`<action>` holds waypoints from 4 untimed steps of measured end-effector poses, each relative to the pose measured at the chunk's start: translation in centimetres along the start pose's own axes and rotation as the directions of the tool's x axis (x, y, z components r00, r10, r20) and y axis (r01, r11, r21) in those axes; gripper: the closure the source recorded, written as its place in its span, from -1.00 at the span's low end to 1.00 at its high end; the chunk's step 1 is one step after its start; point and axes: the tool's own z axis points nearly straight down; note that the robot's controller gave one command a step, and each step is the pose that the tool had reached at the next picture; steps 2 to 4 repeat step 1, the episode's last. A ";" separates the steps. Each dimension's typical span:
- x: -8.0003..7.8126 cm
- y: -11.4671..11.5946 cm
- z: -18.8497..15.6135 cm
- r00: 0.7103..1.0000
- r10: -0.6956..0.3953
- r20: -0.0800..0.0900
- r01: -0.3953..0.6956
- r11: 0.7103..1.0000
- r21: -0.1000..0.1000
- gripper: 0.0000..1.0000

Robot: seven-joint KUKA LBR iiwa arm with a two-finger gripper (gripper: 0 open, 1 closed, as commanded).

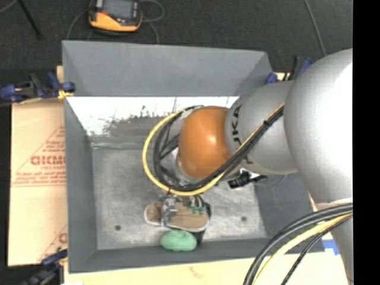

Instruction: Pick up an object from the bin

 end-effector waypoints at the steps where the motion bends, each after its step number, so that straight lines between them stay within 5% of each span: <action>1: -1.8 -0.3 -14.6 0.985 -0.174 0.016 0.174 0.985 0.010 1.00; 4: -1.8 -0.3 -14.6 0.985 -0.174 0.016 0.174 0.985 0.010 1.00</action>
Offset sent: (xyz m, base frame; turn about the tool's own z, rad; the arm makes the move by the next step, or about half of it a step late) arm 0.0000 0.0000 0.0000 0.0000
